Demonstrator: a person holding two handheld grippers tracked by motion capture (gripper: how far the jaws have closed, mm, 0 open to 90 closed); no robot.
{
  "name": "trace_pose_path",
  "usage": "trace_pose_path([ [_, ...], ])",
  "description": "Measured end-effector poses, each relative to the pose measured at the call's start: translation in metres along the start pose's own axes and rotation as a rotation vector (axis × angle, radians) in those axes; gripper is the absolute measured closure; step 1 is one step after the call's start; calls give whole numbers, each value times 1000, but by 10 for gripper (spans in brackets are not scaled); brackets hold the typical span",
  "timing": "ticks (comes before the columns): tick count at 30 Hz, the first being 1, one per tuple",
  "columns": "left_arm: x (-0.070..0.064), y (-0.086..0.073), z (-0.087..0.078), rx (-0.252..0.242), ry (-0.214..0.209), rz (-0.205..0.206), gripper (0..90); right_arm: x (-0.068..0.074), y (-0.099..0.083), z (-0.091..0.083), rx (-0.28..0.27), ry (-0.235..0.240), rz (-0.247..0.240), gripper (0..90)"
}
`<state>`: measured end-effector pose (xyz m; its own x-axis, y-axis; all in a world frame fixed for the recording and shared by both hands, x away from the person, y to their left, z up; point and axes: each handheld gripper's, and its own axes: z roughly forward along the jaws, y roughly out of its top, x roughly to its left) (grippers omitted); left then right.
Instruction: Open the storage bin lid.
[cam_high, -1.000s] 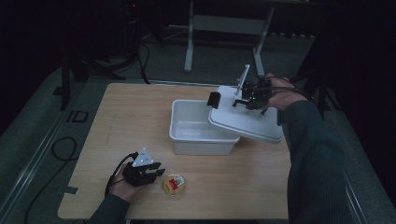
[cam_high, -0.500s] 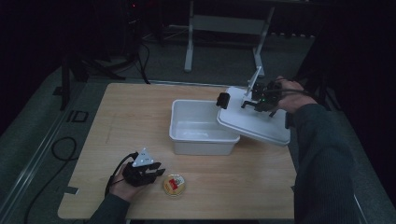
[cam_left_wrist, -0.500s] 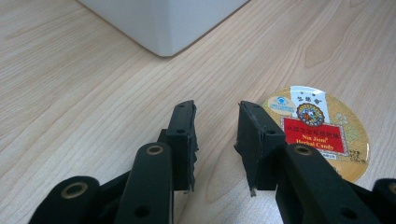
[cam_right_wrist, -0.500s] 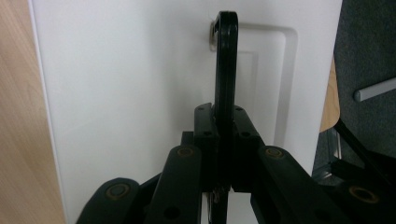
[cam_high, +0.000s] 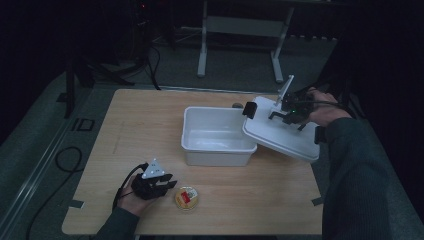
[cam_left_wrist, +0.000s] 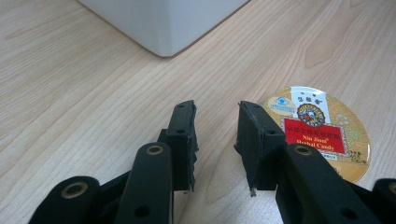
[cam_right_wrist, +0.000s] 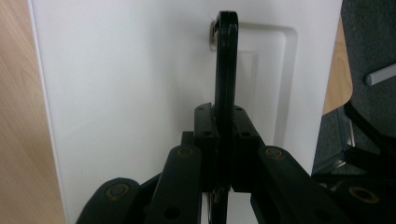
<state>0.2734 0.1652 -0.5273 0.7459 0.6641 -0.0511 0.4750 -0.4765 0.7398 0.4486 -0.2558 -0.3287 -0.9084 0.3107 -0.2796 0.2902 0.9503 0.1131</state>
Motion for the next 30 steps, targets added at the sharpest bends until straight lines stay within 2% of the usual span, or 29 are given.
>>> trace_pose_path([
  [11, 0, 0, 1, 0, -1, 1, 671, -1, -24, 7, 25, 0, 49, 845],
  [23, -1, 0, 1, 1, -2, 3, 672, -3, -51, 15, 25, 10, 113, 845],
  [30, -1, 0, 2, 5, -4, 2, 672, -2, -64, 23, 40, 10, 130, 845],
])
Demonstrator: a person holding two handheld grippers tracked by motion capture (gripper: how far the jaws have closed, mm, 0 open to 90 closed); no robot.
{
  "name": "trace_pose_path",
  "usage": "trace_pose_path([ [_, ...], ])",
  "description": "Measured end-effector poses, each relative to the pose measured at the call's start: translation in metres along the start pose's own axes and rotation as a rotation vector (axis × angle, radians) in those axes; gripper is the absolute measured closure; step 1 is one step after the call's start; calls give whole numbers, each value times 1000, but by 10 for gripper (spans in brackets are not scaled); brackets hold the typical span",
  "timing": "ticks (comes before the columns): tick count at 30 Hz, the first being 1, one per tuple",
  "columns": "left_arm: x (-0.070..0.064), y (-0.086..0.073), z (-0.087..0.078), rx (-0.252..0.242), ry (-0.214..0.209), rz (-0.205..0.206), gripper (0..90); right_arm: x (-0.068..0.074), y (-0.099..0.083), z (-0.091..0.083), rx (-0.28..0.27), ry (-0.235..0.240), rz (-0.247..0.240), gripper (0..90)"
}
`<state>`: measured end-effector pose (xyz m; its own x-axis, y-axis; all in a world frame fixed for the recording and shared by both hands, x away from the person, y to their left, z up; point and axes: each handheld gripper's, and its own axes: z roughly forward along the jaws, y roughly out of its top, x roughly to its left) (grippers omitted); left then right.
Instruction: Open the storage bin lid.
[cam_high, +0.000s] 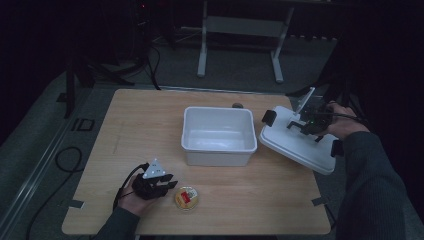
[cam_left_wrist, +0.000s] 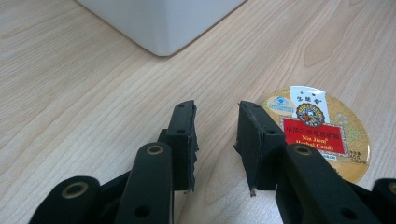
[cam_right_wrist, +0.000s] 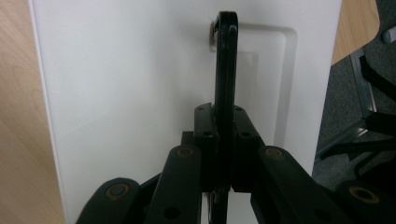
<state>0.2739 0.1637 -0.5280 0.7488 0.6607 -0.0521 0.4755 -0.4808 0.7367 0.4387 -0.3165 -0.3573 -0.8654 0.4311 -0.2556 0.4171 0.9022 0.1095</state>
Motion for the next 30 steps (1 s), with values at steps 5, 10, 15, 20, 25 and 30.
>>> trace_pose_path([
  [5, 0, 0, 0, -1, 0, 0, 673, 1, -6, 9, 0, 5, 13, 845],
  [10, 0, 0, 0, 1, 1, 1, 673, 2, -10, 18, 5, 11, 19, 845],
  [15, 0, 0, 0, -1, 1, -1, 673, 4, -12, 27, 2, 23, 25, 845],
  [20, 0, 0, -1, -1, 1, 1, 673, 8, -12, 40, 10, 34, 30, 844],
  [25, 0, 0, 0, 2, 2, 2, 673, 12, -9, 54, 15, 46, 27, 845],
  [30, 1, 0, -1, 1, 2, 2, 673, 15, -8, 65, 23, 51, 30, 845],
])
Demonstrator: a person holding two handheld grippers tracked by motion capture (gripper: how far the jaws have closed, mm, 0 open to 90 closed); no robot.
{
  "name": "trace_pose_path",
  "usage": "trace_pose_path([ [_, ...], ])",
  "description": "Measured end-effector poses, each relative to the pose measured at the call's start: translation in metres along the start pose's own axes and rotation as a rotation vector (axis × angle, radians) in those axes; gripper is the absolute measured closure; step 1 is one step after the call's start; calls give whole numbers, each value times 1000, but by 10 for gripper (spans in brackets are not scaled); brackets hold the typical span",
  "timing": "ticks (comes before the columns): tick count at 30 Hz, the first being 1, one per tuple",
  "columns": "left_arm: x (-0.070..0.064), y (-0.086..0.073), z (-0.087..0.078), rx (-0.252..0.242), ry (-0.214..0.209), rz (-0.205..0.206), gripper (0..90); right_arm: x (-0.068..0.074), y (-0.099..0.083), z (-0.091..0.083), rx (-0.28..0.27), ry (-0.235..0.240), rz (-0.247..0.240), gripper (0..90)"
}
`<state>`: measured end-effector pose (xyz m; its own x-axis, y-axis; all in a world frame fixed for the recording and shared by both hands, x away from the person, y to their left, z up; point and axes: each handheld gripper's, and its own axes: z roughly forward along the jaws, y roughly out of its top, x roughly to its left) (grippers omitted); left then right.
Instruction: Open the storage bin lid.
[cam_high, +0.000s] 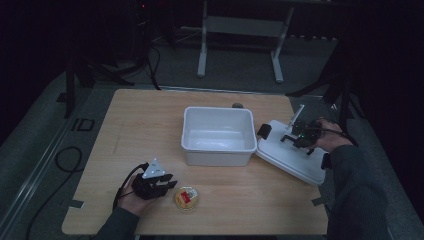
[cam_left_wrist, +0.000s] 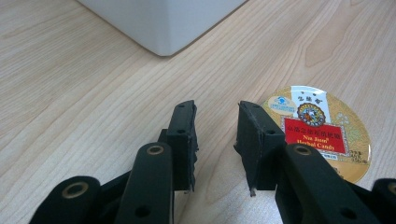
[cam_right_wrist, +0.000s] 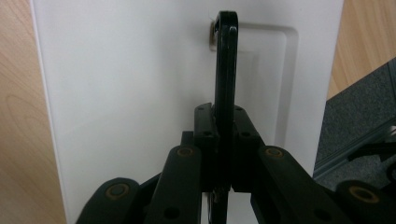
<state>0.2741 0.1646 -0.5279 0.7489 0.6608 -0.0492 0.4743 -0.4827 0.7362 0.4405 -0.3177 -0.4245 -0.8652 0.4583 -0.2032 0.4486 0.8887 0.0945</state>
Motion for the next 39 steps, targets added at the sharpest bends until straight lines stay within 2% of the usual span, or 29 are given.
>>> trace_pose_path([
  [17, 0, 0, 0, -1, 2, 1, 673, 7, -4, 29, 15, 13, 13, 844],
  [39, 0, 0, -1, -4, 0, -2, 673, 16, 6, 48, 16, 33, -1, 842],
])
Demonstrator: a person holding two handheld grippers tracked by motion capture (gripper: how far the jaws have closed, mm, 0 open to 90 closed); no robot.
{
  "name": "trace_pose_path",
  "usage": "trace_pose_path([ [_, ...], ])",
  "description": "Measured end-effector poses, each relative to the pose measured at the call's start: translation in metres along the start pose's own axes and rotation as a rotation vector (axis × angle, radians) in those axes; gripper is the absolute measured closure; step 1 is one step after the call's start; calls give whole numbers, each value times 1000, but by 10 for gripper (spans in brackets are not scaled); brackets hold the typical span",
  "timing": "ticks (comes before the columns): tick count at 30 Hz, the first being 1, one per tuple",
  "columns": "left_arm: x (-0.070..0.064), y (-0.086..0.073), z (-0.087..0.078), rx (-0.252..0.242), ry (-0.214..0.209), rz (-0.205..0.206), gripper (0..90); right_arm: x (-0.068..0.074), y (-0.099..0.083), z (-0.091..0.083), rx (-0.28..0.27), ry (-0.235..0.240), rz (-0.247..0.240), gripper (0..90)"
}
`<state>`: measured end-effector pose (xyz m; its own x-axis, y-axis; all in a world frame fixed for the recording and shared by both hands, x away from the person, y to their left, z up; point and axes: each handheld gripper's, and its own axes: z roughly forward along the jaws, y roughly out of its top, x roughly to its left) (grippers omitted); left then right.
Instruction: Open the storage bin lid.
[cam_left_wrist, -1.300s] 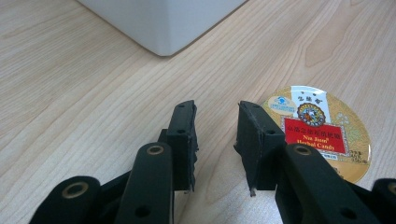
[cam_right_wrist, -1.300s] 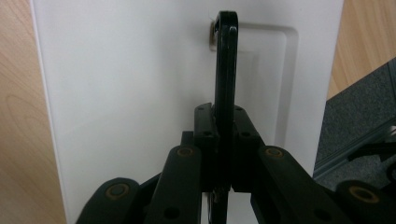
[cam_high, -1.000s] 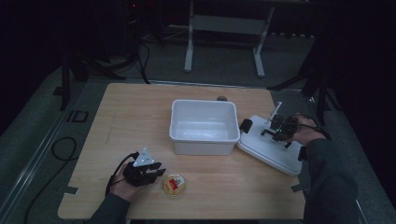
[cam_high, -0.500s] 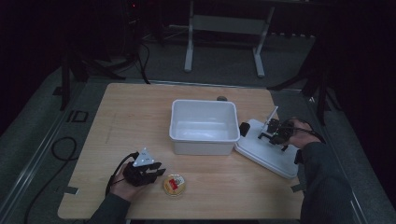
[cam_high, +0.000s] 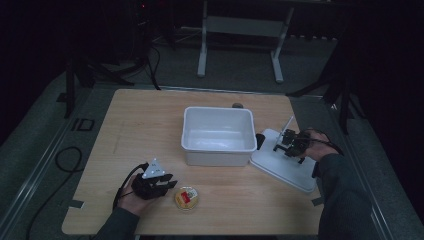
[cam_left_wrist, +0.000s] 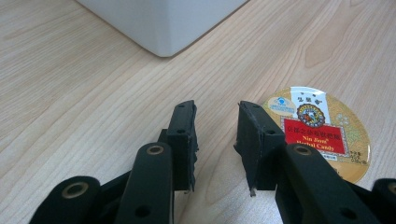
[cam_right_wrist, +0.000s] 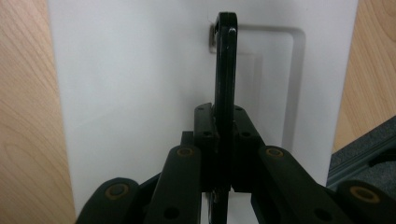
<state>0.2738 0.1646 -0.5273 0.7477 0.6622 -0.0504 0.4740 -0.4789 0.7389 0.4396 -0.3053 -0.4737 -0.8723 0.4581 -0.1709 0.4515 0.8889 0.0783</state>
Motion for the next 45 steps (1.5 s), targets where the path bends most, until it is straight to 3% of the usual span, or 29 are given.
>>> trace_pose_path([
  [8, 0, 0, 0, 0, 0, 2, 673, 4, 0, -1, -4, 5, -7, 828],
  [18, -2, 3, -3, -16, -6, -12, 650, 10, -6, -6, -47, 14, -10, 631],
  [27, -1, 8, -8, -31, -2, -20, 611, 16, -11, -30, -149, -40, 9, 525],
  [30, -1, 10, -11, -33, 3, -17, 595, 23, -12, -40, -189, -61, 12, 514],
  [35, 1, 10, -13, -26, -3, -24, 561, 39, -15, -46, -264, -57, 17, 513],
  [45, 3, 10, -16, -14, -14, -23, 513, 73, -16, -25, -346, -37, 13, 518],
])
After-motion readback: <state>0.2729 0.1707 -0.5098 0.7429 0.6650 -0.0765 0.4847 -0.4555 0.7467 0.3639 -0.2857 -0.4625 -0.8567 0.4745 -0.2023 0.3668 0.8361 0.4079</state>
